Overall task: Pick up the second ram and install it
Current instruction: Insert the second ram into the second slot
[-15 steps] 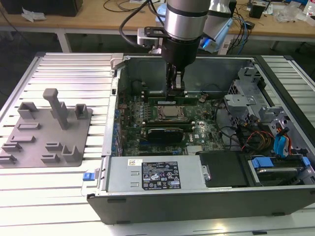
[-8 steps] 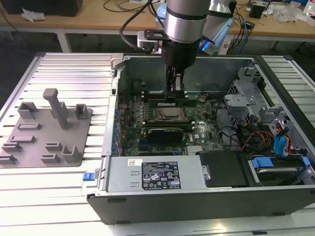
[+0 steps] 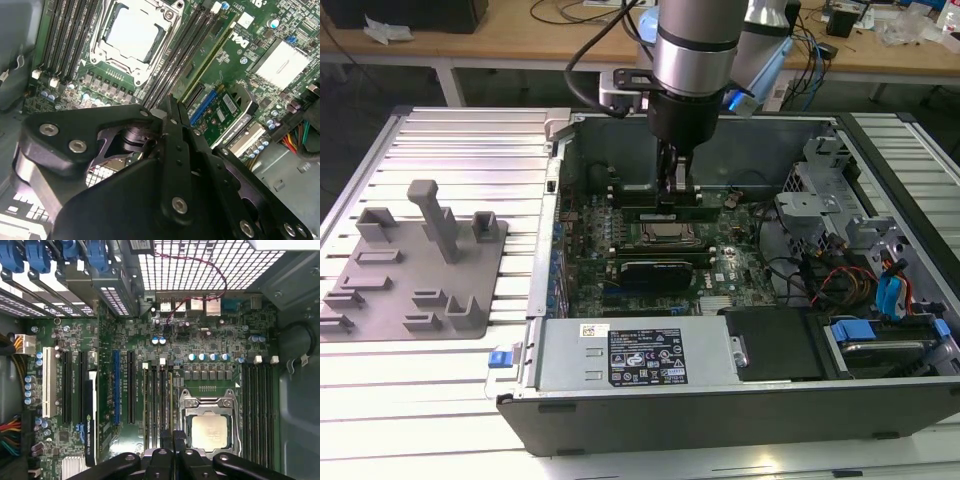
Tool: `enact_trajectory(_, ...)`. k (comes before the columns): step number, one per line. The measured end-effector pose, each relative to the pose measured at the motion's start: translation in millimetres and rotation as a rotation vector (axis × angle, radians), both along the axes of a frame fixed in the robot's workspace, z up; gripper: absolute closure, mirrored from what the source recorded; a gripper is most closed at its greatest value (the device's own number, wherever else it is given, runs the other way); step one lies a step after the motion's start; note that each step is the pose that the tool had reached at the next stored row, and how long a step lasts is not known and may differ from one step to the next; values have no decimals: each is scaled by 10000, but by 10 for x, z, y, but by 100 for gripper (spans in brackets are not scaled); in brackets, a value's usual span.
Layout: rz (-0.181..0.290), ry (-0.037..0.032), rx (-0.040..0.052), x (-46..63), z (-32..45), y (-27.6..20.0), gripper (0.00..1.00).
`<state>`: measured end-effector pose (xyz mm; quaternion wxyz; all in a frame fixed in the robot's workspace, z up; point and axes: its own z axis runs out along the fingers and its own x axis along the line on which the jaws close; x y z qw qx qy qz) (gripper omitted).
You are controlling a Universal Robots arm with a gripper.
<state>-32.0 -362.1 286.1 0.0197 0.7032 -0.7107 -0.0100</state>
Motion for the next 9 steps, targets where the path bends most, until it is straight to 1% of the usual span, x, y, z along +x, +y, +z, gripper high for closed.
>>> enact_trajectory(2, 0, 0, 0, 0, -62, 0, 91)
enact_trajectory(9, 0, 0, 0, 0, -93, 0, 91)
